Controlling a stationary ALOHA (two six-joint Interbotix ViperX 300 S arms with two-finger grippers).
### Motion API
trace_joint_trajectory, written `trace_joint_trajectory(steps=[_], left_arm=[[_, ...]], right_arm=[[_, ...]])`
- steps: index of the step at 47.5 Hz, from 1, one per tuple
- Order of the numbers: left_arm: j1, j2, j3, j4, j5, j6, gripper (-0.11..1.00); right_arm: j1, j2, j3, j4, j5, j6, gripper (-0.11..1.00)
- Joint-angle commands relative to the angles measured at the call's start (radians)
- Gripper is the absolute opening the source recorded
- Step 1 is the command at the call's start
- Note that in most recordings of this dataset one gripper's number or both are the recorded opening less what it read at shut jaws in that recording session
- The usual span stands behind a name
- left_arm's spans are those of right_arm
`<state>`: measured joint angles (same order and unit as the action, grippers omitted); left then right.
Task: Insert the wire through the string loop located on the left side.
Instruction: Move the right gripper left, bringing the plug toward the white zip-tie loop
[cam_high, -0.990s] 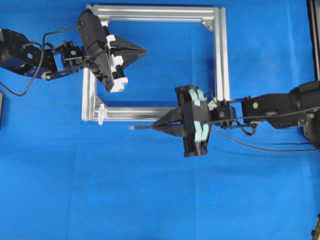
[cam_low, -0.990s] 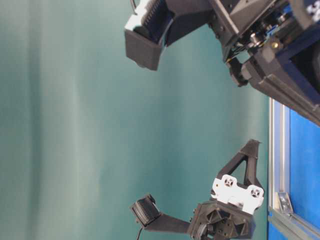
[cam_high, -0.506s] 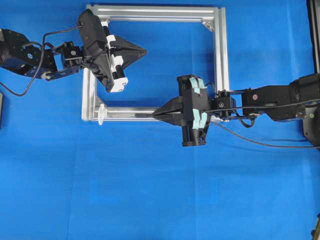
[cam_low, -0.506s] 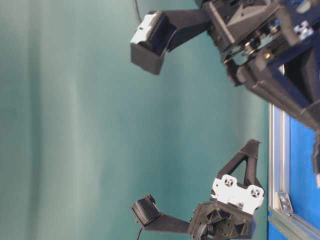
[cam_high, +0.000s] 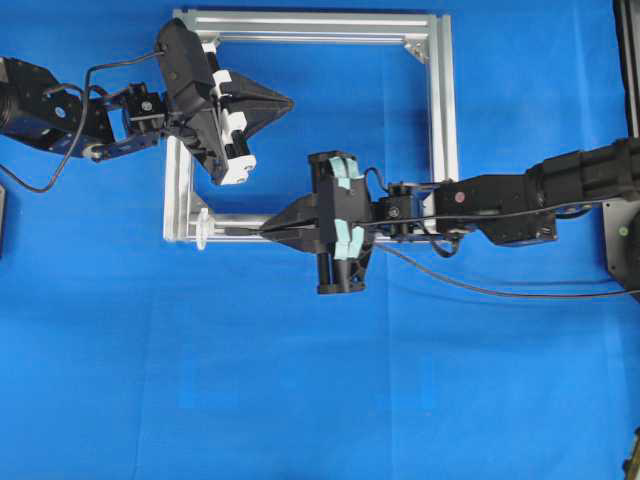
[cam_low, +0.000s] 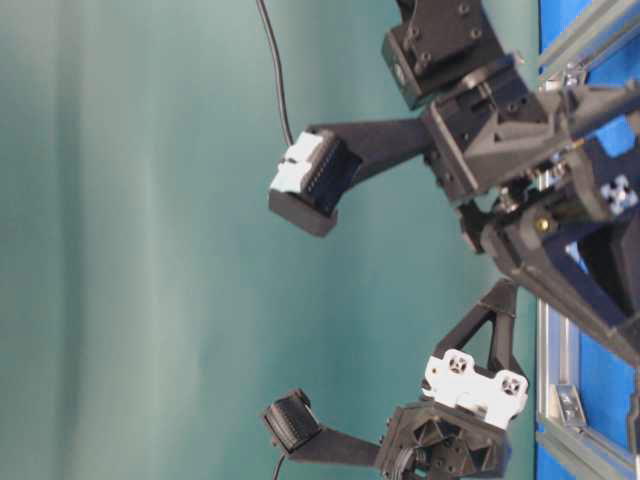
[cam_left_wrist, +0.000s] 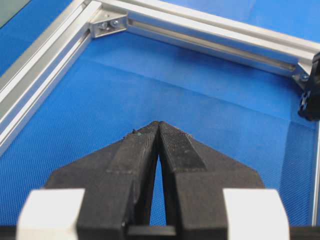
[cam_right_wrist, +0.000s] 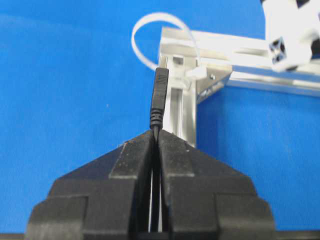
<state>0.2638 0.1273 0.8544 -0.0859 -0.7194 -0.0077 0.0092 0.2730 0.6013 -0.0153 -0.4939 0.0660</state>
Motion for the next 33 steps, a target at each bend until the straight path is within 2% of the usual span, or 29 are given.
trace_joint_trajectory(steps=[1,33], left_arm=[[-0.003,-0.032,-0.012,0.002,-0.006,-0.002,0.00],[-0.003,-0.032,-0.009,0.002,-0.005,-0.002,0.00]], right_arm=[[0.002,-0.011,-0.031,0.003,-0.003,0.000,0.00],[0.002,0.018,-0.054,0.003,-0.008,0.002,0.00]])
